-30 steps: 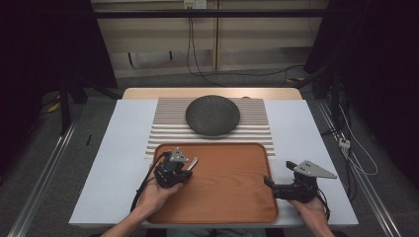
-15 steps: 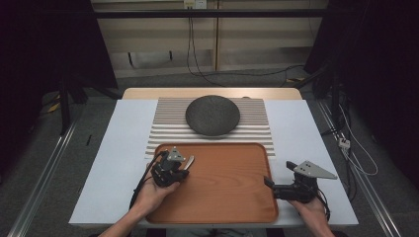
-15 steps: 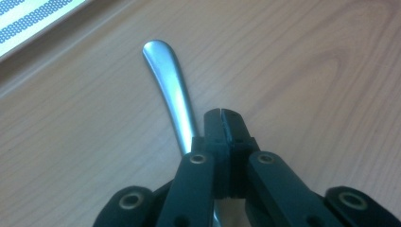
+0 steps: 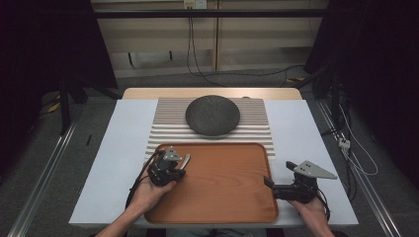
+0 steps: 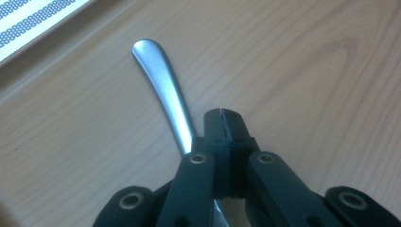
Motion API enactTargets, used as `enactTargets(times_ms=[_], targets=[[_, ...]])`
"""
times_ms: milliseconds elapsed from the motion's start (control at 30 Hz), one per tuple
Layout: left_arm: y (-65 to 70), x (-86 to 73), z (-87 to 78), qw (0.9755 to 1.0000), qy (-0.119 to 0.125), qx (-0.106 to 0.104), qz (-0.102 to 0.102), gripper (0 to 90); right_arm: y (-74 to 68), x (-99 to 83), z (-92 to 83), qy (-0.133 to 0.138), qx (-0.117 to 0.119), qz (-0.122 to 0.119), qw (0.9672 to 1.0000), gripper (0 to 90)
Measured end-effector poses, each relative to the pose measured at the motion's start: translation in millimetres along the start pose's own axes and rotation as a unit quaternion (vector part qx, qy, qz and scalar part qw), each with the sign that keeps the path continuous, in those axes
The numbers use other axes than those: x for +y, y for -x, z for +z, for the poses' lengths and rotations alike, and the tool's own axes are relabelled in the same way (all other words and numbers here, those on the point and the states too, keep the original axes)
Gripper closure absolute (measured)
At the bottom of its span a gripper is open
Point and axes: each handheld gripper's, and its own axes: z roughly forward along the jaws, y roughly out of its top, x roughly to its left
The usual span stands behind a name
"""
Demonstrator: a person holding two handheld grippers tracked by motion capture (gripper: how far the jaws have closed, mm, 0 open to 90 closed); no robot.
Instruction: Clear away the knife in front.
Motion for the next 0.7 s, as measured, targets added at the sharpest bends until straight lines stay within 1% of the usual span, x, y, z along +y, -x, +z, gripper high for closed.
enactTargets(times_ms=[33,67,100,133,167,200,233,300,433,467,500,700], targets=[[-0.9,0.0,-0.4,1.0000,-0.002,-0.002,0.000,90.0,-0.1,0.0,0.0,0.000,0.000,-0.001,1.0000,0.0],[-1.3,-0.1,-0.7,1.0000,-0.002,0.003,-0.001,90.0,-0.1,0.0,0.0,0.000,0.000,0.000,1.0000,0.0],[-2.6,-0.4,-0.8,1.0000,-0.001,-0.001,-0.003,90.0,-0.2,0.1,0.2,0.000,0.000,0.001,1.0000,0.0],[-2.7,-0.5,-1.1,1.0000,-0.002,0.004,-0.005,90.0,-0.1,0.1,0.2,0.000,-0.001,0.001,1.0000,0.0],[-4.1,-0.8,-1.6,1.0000,-0.004,0.000,-0.006,90.0,0.2,0.0,0.1,0.000,0.000,0.000,1.0000,0.0],[-4.5,-1.0,-1.8,1.0000,-0.004,0.003,-0.007,90.0,0.3,0.0,0.0,0.000,-0.001,0.000,1.0000,0.0],[-5.3,-1.4,-1.8,0.9999,-0.002,0.003,-0.010,90.0,0.3,0.0,0.0,0.000,-0.001,0.000,1.0000,0.0],[-5.7,-1.6,-2.5,0.9998,-0.003,0.016,-0.013,90.0,0.1,0.0,0.0,0.000,0.000,0.000,1.0000,0.0],[-8.4,-2.0,-3.6,0.9996,-0.007,0.021,-0.016,90.0,-0.2,0.0,0.2,0.000,0.000,0.002,1.0000,0.0],[-8.8,-2.3,-3.7,0.9995,-0.006,0.025,-0.019,90.0,-0.3,0.0,0.1,0.000,0.000,0.001,1.0000,0.0],[-9.4,-2.5,-3.8,0.9995,-0.006,0.023,-0.021,90.0,-0.1,0.0,0.0,0.000,0.000,-0.001,1.0000,0.0],[-12.5,-3.3,-5.4,0.9991,-0.010,0.032,-0.024,90.0,-0.3,0.0,0.3,0.000,0.000,0.001,1.0000,0.0]])
